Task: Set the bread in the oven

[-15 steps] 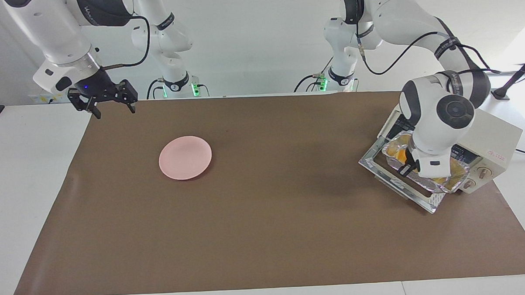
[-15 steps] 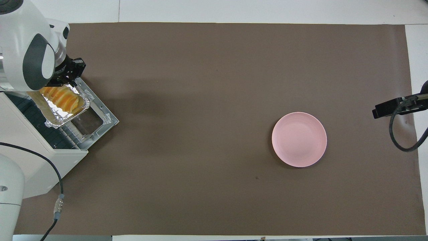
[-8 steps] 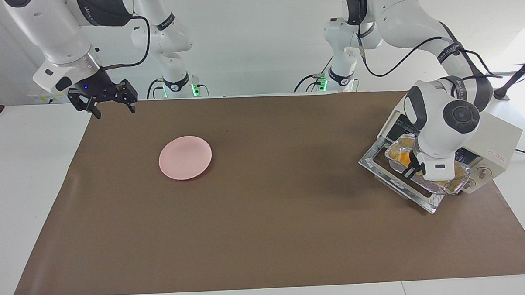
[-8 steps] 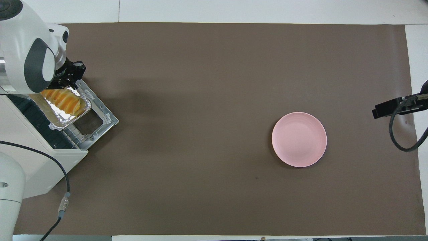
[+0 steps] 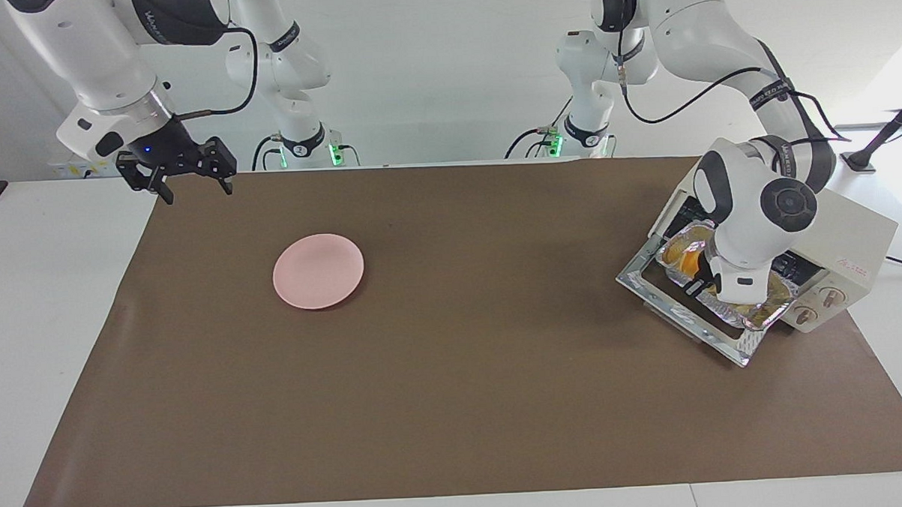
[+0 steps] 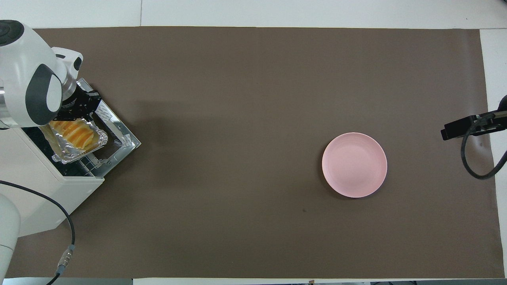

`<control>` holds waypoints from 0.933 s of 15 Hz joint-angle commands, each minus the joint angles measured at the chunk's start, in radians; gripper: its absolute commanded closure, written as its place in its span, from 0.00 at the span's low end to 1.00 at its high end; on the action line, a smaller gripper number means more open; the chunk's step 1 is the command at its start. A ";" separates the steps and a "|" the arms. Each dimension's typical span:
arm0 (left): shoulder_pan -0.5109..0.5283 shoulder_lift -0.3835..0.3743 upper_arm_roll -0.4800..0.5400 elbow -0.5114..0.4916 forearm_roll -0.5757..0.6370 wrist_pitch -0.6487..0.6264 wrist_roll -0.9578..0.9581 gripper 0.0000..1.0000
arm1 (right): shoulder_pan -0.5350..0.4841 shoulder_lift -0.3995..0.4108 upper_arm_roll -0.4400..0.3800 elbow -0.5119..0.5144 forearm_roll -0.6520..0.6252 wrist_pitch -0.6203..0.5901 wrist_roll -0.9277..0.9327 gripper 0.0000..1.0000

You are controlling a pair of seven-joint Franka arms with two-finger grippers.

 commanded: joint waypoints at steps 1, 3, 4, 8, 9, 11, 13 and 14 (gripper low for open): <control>0.021 -0.032 -0.001 -0.038 -0.025 0.018 0.038 1.00 | -0.006 -0.008 0.004 -0.005 -0.007 -0.009 0.008 0.00; 0.029 -0.034 -0.001 -0.037 -0.035 0.003 0.075 1.00 | -0.006 -0.008 0.004 -0.005 -0.006 -0.009 0.008 0.00; 0.042 -0.040 -0.001 -0.037 -0.035 -0.008 0.095 1.00 | -0.006 -0.008 0.004 -0.005 -0.006 -0.009 0.008 0.00; 0.067 -0.052 -0.001 -0.037 -0.035 -0.041 0.144 1.00 | -0.006 -0.008 0.004 -0.005 -0.006 -0.009 0.008 0.00; 0.070 -0.061 -0.001 -0.038 -0.035 -0.044 0.149 1.00 | -0.006 -0.008 0.004 -0.005 -0.006 -0.009 0.008 0.00; 0.076 -0.066 0.000 -0.037 -0.035 -0.064 0.167 1.00 | -0.006 -0.008 0.004 -0.005 -0.006 -0.009 0.008 0.00; 0.084 -0.076 0.002 -0.037 -0.039 -0.075 0.163 1.00 | -0.006 -0.008 0.004 -0.005 -0.006 -0.009 0.008 0.00; 0.085 -0.078 0.003 -0.037 -0.047 -0.081 0.155 1.00 | -0.006 -0.008 0.004 -0.004 -0.007 -0.009 0.008 0.00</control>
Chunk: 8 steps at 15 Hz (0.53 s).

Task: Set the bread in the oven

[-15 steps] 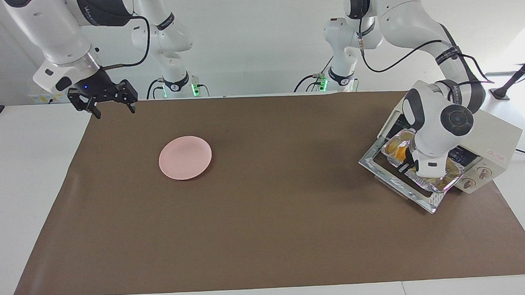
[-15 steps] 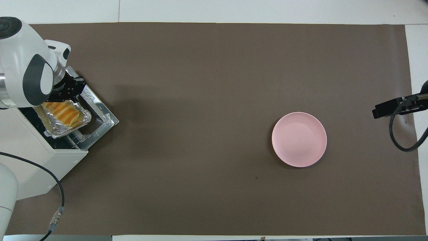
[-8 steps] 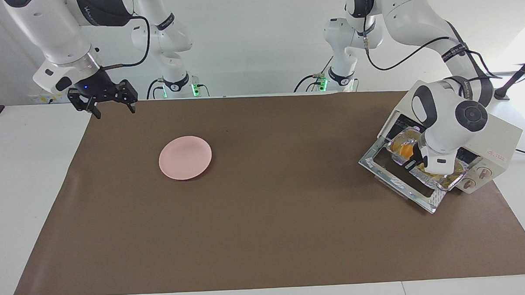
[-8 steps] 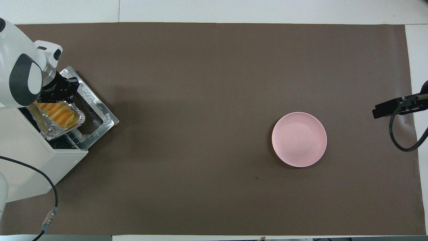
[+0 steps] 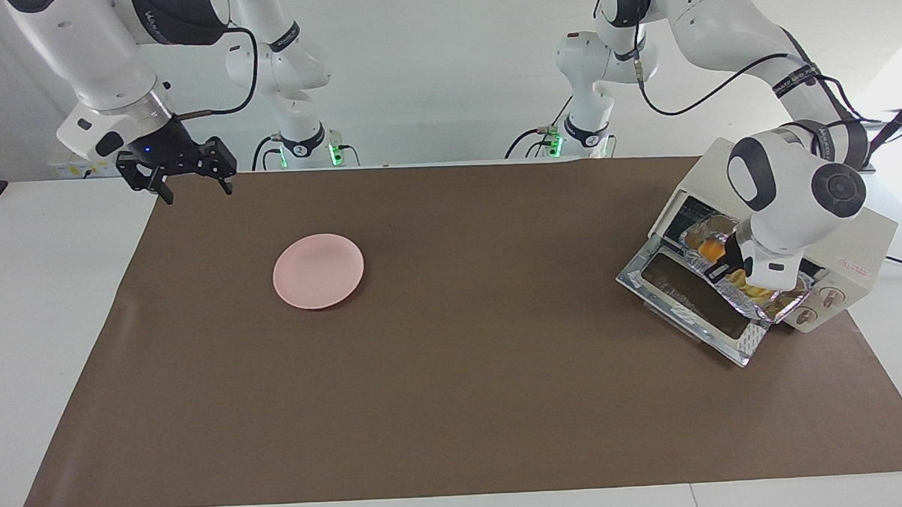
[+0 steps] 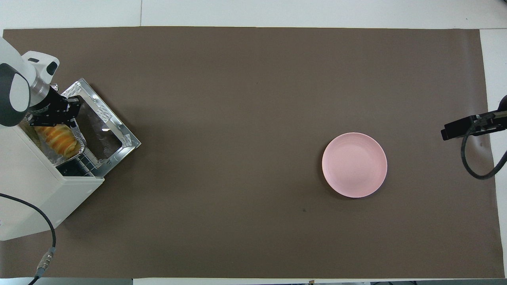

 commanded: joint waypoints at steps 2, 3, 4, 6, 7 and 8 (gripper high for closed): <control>0.008 -0.044 0.002 -0.037 -0.026 -0.005 -0.039 1.00 | -0.006 -0.008 0.004 -0.005 -0.006 -0.009 0.008 0.00; 0.006 -0.044 0.002 -0.039 -0.026 0.001 -0.062 1.00 | -0.006 -0.008 0.004 -0.005 -0.007 -0.009 0.008 0.00; 0.006 -0.044 0.001 -0.040 -0.027 0.001 -0.082 1.00 | -0.006 -0.008 0.004 -0.005 -0.007 -0.009 0.008 0.00; 0.000 -0.045 0.001 -0.049 -0.032 0.001 -0.120 1.00 | -0.006 -0.008 0.004 -0.004 -0.006 -0.009 0.008 0.00; -0.001 -0.050 0.001 -0.057 -0.032 0.002 -0.125 1.00 | -0.006 -0.008 0.004 -0.005 -0.006 -0.009 0.008 0.00; -0.004 -0.056 0.001 -0.069 -0.032 0.010 -0.137 1.00 | -0.006 -0.008 0.004 -0.005 -0.007 -0.009 0.008 0.00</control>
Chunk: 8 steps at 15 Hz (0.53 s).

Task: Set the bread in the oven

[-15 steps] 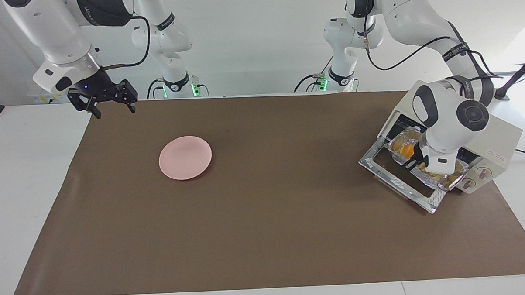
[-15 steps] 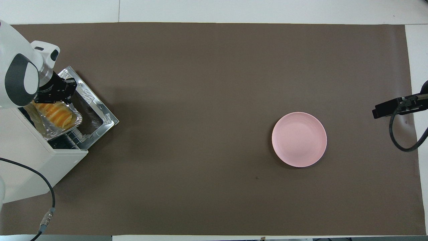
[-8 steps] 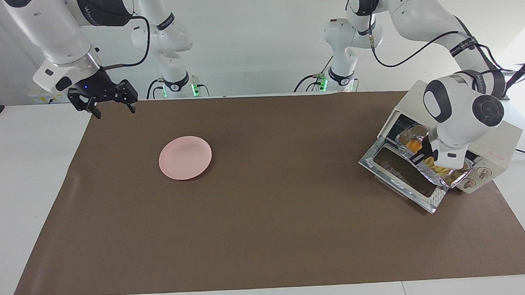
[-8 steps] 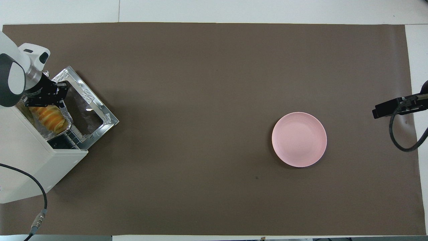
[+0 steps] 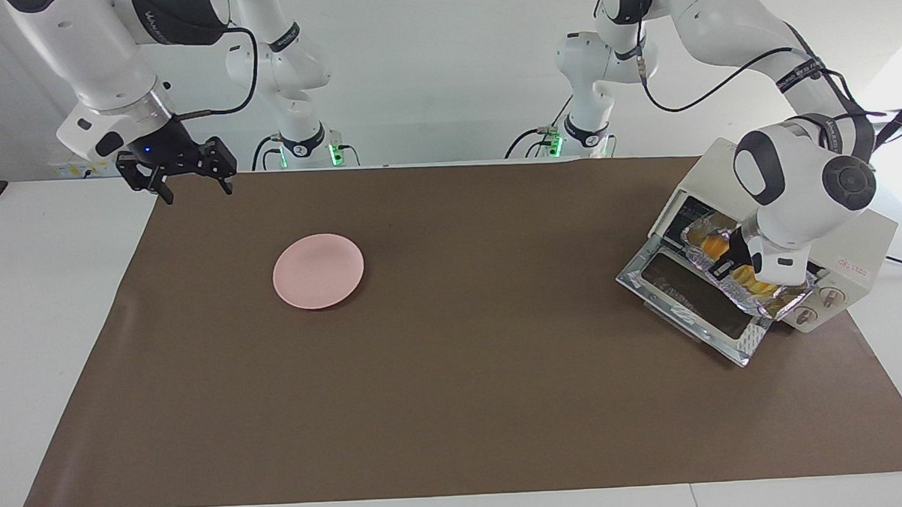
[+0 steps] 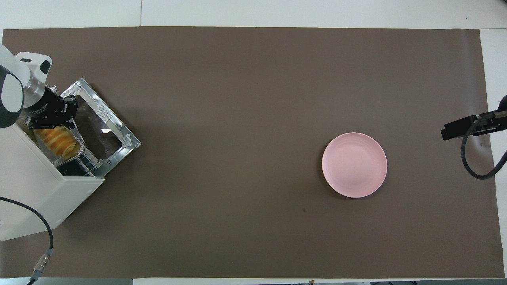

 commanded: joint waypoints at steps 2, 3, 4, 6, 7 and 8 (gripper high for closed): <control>-0.015 -0.053 0.003 -0.081 -0.017 0.039 -0.062 1.00 | -0.006 -0.008 0.004 -0.005 -0.006 -0.009 0.008 0.00; -0.015 -0.055 0.003 -0.083 -0.017 0.036 -0.065 1.00 | -0.006 -0.008 0.004 -0.005 -0.006 -0.009 0.008 0.00; -0.018 -0.056 0.003 -0.088 -0.017 0.028 -0.072 1.00 | -0.006 -0.008 0.004 -0.005 -0.006 -0.009 0.008 0.00; -0.023 -0.056 0.004 -0.088 -0.017 0.025 -0.063 1.00 | -0.006 -0.008 0.004 -0.005 -0.006 -0.009 0.008 0.00; -0.023 -0.058 0.004 -0.088 -0.017 0.024 -0.056 1.00 | -0.006 -0.008 0.004 -0.005 -0.006 -0.009 0.008 0.00; -0.021 -0.058 0.004 -0.089 -0.016 0.022 -0.043 1.00 | -0.006 -0.008 0.004 -0.005 -0.006 -0.009 0.008 0.00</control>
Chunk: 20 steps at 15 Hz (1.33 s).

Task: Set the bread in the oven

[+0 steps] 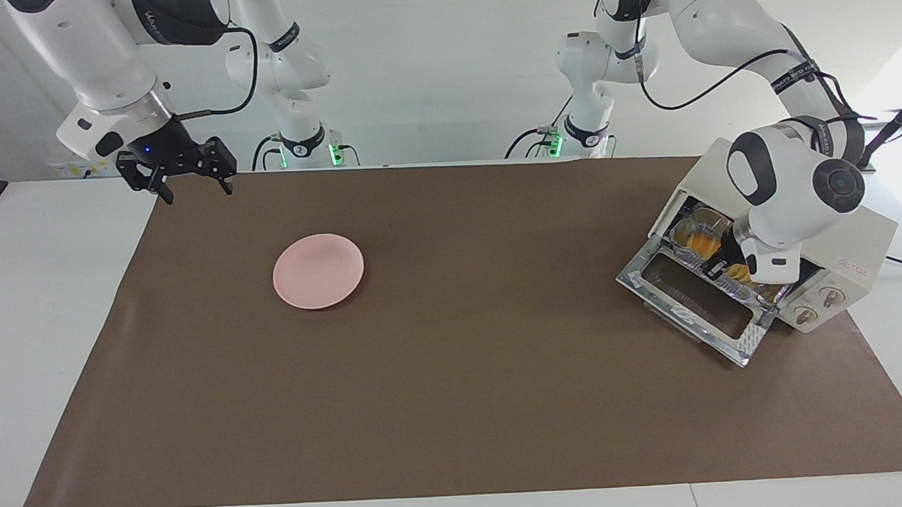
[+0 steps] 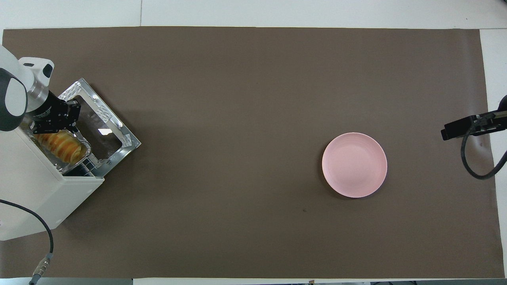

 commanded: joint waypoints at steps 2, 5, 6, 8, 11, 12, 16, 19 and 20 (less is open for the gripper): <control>-0.004 -0.036 0.008 -0.045 -0.014 0.007 0.028 1.00 | -0.006 -0.008 0.004 -0.005 -0.006 -0.009 0.008 0.00; 0.004 -0.048 0.009 -0.046 -0.014 -0.010 0.040 1.00 | -0.006 -0.008 0.004 -0.005 -0.006 -0.009 0.008 0.00; 0.004 -0.050 0.009 -0.046 -0.014 -0.016 0.040 1.00 | -0.006 -0.008 0.004 -0.004 -0.006 -0.009 0.008 0.00; 0.005 -0.050 0.009 -0.046 -0.014 -0.020 0.039 1.00 | -0.006 -0.008 0.004 -0.004 -0.006 -0.009 0.008 0.00; 0.007 -0.053 0.011 -0.048 -0.014 -0.046 0.033 1.00 | -0.006 -0.008 0.004 -0.005 -0.007 -0.009 0.008 0.00; 0.007 -0.054 0.011 -0.049 -0.014 -0.046 0.025 1.00 | -0.006 -0.008 0.004 -0.005 -0.007 -0.009 0.008 0.00; 0.007 -0.057 0.012 -0.063 -0.013 -0.043 0.028 1.00 | -0.006 -0.008 0.004 -0.005 -0.006 -0.009 0.008 0.00; 0.010 -0.063 0.012 -0.072 -0.008 -0.037 0.034 1.00 | -0.006 -0.008 0.004 -0.004 -0.006 -0.009 0.008 0.00; 0.017 -0.063 0.012 -0.072 -0.008 -0.040 0.036 1.00 | -0.006 -0.008 0.004 -0.004 -0.006 -0.009 0.008 0.00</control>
